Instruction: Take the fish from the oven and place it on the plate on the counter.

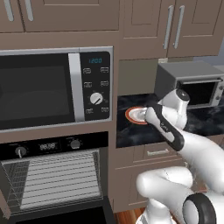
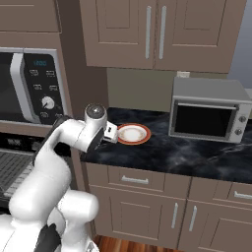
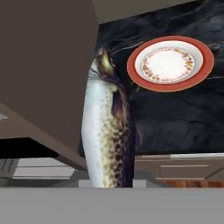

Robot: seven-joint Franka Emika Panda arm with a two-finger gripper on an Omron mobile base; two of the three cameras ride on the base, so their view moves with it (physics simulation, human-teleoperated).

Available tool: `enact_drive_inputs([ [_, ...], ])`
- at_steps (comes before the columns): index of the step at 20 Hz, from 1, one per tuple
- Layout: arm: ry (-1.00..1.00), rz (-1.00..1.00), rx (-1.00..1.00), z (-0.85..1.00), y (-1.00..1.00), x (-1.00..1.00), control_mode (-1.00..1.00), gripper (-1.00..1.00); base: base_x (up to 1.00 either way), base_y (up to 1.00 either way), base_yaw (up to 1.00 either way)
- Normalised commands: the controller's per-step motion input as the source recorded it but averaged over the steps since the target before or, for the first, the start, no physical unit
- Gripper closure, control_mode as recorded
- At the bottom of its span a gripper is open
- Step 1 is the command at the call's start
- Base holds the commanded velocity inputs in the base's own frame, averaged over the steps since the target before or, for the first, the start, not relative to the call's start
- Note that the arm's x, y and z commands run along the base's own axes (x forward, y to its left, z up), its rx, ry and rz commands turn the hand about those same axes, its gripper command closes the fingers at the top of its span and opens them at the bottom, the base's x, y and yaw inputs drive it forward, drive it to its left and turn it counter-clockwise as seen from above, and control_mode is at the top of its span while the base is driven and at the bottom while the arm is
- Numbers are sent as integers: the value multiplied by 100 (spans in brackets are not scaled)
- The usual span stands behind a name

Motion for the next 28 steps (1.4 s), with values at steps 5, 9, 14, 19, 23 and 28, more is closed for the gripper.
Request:
enact_drive_inputs([
  [5, 10, 6, 0, -1, -20, 75, -100, 100, 0, 0, 0],
  [9, 0, 7, 0, -9, -52, 51, -100, 100, 0, 0, 0],
  [14, 0, 4, -1, -21, -22, 45, -100, 100, 0, 0, 0],
  [19, 0, 1, -5, -33, -14, 32, -100, 100, 0, 0, 0],
  [23, 0, 0, -7, -40, -21, 24, -100, 100, 0, 0, 0],
  [28, -1, 0, -5, -35, -3, 17, -100, 100, 0, 0, 0],
])
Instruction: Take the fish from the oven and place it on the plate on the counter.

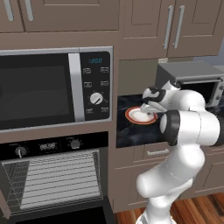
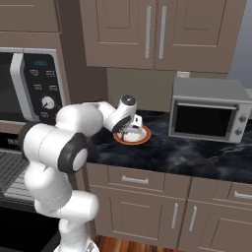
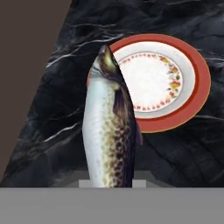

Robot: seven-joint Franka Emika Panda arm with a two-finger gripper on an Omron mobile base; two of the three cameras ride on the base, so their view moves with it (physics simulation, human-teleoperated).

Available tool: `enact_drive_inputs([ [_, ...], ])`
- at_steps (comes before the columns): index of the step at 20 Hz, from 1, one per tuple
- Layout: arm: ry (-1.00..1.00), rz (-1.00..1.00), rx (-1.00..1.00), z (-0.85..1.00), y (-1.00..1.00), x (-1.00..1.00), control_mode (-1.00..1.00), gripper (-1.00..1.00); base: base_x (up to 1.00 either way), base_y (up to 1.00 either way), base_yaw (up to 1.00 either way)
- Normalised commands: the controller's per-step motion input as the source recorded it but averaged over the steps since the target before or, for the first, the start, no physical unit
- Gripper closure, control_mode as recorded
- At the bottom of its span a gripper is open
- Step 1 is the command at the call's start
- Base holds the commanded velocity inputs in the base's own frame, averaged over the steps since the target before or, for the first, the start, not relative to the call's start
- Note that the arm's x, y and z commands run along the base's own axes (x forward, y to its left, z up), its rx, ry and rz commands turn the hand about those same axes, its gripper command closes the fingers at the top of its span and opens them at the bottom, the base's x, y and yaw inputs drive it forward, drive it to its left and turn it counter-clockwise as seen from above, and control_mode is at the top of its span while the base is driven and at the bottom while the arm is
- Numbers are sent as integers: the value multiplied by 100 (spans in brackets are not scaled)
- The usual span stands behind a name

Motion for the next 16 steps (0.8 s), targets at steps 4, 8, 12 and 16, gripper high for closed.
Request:
enact_drive_inputs([
  [4, -2, 0, -2, -29, 0, 26, -100, 100, 0, 0, 0],
  [8, -2, 0, 0, -19, 0, 32, -100, 100, 0, 0, 0],
  [12, -2, 0, 0, -22, 0, 33, -100, 100, 0, 0, 0],
  [16, -1, 1, 0, -16, 0, 37, -100, 100, 0, 0, 0],
])
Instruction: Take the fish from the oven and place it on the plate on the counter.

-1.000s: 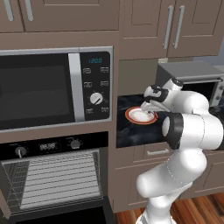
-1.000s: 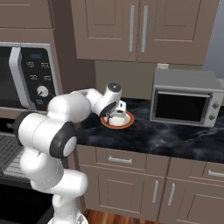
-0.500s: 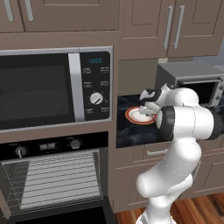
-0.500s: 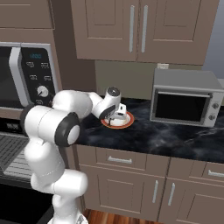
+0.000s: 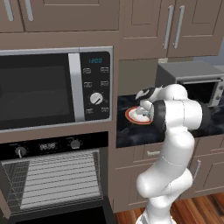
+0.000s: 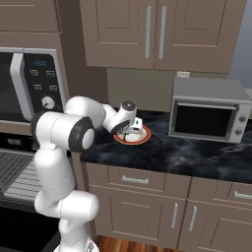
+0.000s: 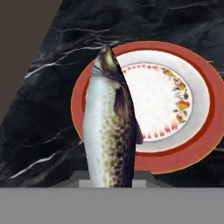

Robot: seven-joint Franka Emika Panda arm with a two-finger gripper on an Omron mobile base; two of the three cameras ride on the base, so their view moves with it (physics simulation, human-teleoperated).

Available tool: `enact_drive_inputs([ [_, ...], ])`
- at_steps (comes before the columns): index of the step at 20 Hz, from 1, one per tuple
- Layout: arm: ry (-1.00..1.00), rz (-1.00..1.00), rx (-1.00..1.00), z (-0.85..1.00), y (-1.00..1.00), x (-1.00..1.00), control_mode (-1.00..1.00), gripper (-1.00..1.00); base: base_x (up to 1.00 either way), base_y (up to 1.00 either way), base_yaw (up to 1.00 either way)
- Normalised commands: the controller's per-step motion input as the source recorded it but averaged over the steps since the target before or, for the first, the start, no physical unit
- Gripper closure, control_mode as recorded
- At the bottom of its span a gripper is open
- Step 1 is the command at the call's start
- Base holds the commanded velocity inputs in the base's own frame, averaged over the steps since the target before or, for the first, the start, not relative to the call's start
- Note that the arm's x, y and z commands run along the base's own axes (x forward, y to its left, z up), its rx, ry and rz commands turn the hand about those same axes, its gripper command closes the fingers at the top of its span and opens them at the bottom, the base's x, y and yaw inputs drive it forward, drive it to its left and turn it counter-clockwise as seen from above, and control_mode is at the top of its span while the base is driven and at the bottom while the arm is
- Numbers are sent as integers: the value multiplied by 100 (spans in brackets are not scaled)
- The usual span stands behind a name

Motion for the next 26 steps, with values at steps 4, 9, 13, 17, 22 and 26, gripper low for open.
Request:
enact_drive_inputs([
  [4, 0, 1, -1, -25, 0, 34, -100, 100, 0, 0, 0],
  [9, 0, 1, -1, -26, 0, 33, -100, 100, 0, 0, 0],
  [13, 0, 1, -1, -22, 0, 33, -100, 100, 0, 0, 0],
  [17, 0, 1, 0, -17, -1, 40, -100, 100, 0, 0, 0],
  [22, 0, 2, 0, -18, 0, 34, -100, 100, 0, 0, 0],
  [26, 0, 1, -1, -25, 0, 26, -100, 100, 0, 0, 0],
])
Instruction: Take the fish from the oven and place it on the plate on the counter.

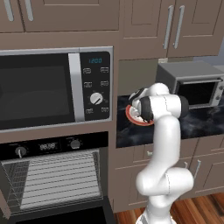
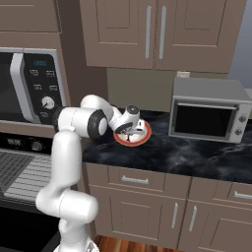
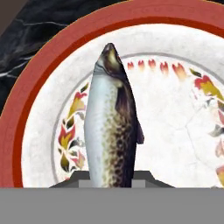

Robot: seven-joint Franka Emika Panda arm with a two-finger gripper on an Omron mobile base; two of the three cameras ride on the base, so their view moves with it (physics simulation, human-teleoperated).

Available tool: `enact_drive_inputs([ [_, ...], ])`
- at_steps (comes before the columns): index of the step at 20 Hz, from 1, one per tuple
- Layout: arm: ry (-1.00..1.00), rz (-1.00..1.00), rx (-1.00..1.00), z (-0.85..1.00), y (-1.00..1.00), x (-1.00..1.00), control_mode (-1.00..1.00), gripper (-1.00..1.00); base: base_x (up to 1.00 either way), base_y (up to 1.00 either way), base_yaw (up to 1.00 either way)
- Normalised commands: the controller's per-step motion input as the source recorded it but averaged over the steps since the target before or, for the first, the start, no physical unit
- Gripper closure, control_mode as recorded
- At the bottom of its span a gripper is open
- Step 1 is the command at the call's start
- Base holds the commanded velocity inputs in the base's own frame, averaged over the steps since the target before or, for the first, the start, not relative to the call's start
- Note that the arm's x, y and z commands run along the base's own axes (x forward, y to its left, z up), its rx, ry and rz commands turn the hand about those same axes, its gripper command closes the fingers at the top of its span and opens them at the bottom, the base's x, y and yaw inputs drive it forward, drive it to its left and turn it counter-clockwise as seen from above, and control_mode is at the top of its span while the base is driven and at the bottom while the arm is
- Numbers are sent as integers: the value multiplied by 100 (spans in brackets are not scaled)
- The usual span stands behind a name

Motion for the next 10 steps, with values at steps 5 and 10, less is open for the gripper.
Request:
enact_drive_inputs([
  [5, 0, 1, -3, -35, -6, 22, -100, 100, 0, 0, 0],
  [10, 0, 0, -1, -20, -3, 14, -100, -100, 0, 0, 0],
])
